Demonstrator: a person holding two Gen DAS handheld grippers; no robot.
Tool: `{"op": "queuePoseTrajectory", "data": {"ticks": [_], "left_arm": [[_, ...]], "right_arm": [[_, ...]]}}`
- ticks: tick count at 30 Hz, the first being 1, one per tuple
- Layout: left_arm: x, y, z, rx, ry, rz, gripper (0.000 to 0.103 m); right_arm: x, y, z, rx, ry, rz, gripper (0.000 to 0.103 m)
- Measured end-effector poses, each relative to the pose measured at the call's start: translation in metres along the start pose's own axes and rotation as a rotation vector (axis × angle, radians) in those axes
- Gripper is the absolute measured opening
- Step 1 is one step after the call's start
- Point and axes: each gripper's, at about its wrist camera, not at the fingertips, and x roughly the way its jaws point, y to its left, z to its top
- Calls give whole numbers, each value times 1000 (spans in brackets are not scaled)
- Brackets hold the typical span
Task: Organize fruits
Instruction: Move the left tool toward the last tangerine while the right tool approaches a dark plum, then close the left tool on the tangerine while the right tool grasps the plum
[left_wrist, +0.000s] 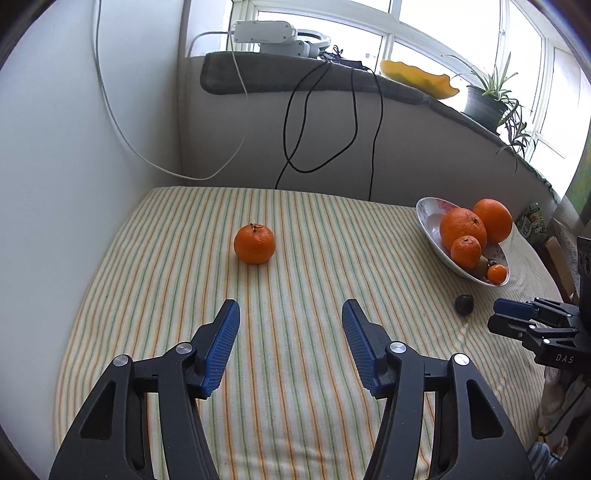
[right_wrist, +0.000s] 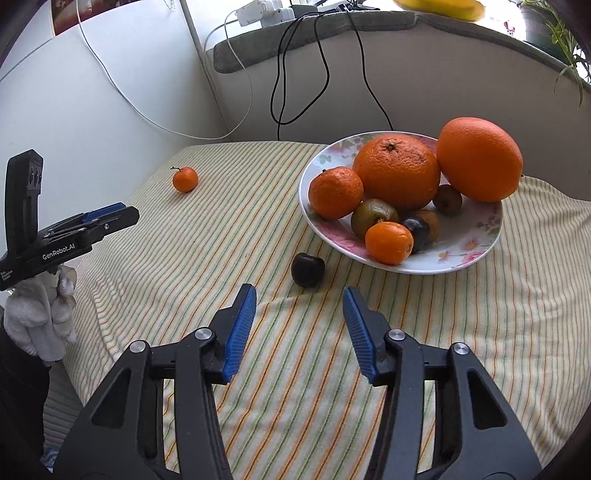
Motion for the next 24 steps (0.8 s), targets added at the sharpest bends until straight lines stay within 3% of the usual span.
{"op": "queuePoseTrajectory", "data": {"ticks": [8,24], "left_arm": [[31,14,24,-37,21,7,55],[68,18,32,-59,64,17,55]], "right_arm": [[11,-9,2,27,26,11,43],[32,-3,13,18,50,-28,38]]}}
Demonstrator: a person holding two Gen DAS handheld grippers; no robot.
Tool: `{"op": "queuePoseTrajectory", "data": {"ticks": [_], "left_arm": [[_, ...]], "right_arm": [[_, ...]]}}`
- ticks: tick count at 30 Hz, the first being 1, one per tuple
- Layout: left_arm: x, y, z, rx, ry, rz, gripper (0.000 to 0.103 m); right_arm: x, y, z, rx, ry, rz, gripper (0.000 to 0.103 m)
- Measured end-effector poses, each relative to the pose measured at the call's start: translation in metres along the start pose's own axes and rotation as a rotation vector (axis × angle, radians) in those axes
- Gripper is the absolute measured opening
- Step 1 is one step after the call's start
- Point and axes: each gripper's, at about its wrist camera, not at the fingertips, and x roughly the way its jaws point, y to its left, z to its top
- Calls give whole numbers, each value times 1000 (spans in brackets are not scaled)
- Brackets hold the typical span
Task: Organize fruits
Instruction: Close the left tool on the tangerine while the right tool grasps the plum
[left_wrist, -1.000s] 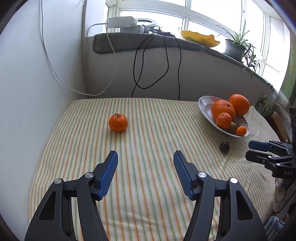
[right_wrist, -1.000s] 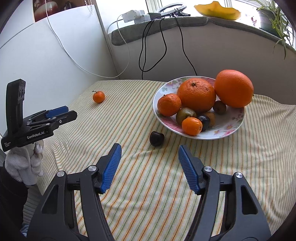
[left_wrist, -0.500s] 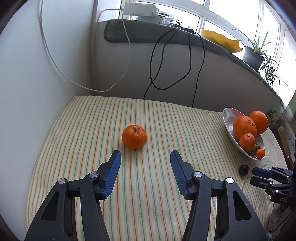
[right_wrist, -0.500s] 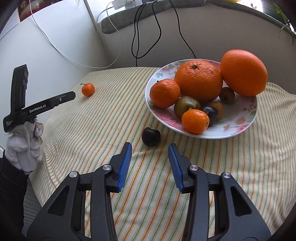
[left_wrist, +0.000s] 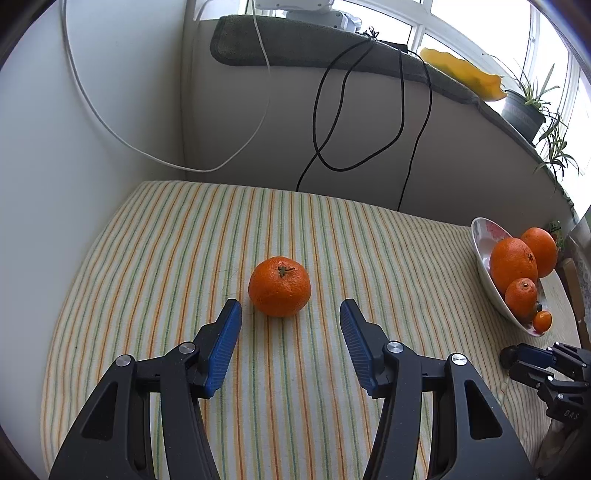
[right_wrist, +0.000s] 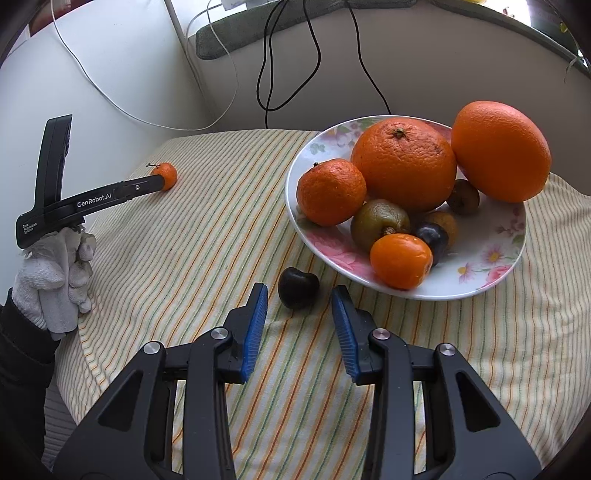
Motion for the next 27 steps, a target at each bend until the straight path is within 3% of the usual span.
{"op": "queuePoseTrajectory", "data": {"ticks": [10,15,22,27], "left_arm": [[10,-2,8,9,12,26,54],[16,-1,9,7,23,36,46],[19,0,11,5,22,46,38],[20,2,11,2,17,40,37]], "right_arm": [[7,4,3,-19,11,-10,38],[9,5,4,-22,12,-13,38],[10,4,4,-23,12,-20,32],[9,5,4,-23,10,-20,25]]}}
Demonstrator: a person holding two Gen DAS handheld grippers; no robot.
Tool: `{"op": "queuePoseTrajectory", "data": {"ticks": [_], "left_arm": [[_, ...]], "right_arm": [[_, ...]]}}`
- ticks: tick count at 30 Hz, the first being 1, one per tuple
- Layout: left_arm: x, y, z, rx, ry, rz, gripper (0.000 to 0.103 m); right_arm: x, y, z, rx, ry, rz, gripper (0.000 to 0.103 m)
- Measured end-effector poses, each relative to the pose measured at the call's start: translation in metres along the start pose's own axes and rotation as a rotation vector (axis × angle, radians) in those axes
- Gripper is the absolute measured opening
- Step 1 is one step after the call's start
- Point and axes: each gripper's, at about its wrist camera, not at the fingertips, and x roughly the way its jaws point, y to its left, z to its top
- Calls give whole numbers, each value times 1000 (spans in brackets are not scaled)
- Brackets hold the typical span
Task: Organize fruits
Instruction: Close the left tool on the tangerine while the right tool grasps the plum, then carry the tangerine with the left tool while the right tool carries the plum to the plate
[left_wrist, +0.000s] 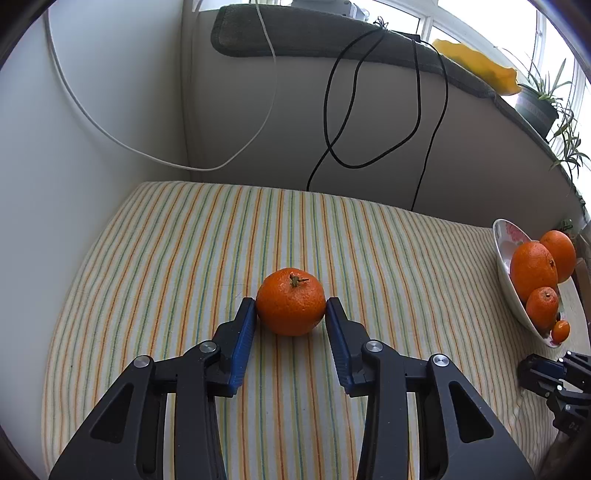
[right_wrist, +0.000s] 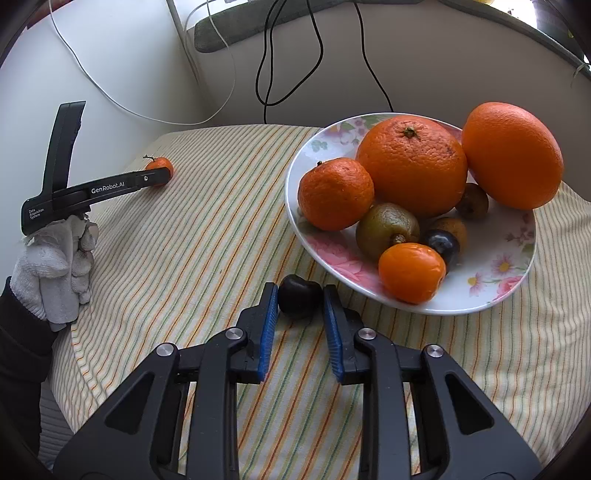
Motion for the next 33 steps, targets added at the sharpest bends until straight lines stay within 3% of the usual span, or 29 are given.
{"op": "queuePoseTrajectory", "data": {"ticks": [11,17,33], "left_arm": [[-13,-4,-6,19,-16,-17,36],[-26,-16,-10,37,-26,-64,36],[-43,-106,4,170,-52,-201,36]], "right_arm": [[-15,-2,-6,10,-39,39,24],[-35,-9,-11,23,-79,57,24],[-83,-60,-13,106,-181,12,24]]}}
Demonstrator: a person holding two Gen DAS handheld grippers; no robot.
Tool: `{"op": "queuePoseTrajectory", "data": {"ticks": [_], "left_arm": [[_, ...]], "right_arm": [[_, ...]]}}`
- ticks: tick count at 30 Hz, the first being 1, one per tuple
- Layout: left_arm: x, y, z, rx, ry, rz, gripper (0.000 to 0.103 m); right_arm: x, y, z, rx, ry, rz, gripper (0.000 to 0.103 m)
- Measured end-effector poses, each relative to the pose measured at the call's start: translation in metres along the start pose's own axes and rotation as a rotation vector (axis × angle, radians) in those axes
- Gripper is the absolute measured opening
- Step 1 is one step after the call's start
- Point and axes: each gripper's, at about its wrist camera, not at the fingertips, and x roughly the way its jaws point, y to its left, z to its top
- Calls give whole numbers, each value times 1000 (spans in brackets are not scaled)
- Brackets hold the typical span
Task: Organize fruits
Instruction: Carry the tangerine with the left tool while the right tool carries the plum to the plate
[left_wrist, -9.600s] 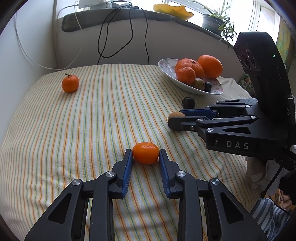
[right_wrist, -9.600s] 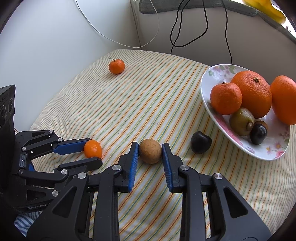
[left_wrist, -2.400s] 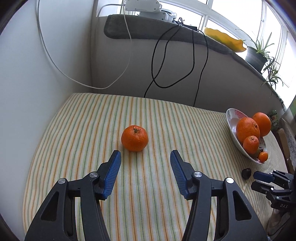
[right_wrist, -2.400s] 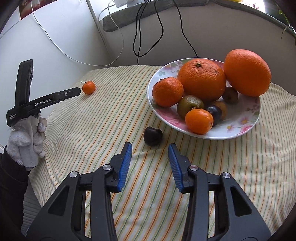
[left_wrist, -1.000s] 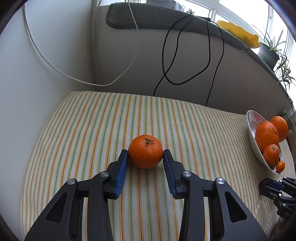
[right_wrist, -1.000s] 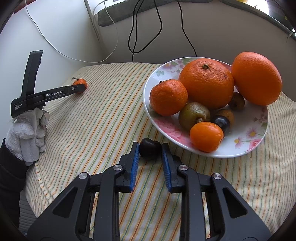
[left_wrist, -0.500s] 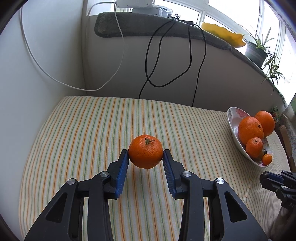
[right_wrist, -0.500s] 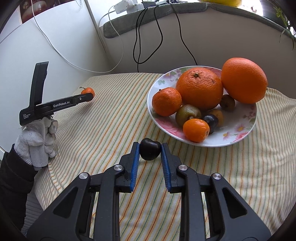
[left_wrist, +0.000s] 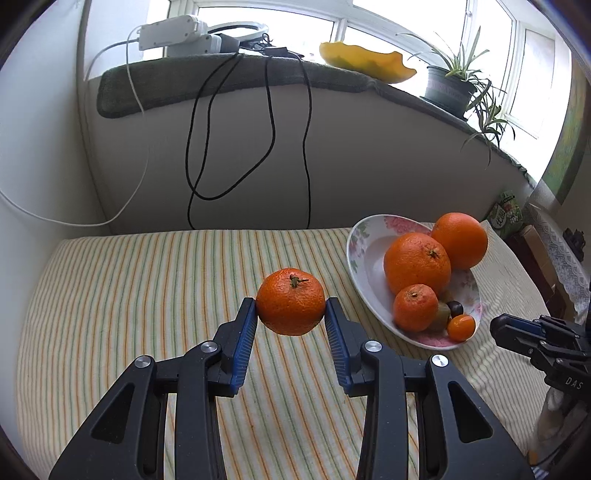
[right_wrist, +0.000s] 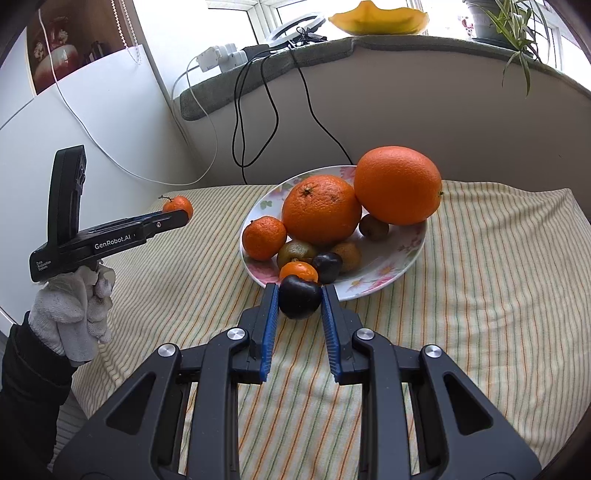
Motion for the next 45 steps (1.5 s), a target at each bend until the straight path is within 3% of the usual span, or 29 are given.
{"op": "queuePoseTrajectory", "data": {"ticks": [22,45], "left_arm": [[30,-62,24,93,17,-48,36],[42,-74,30,117,35,-48,36]], "right_arm": [[4,-35,21,20,-34,-36,24],[22,-32,26,-3,-18,-71,24]]}}
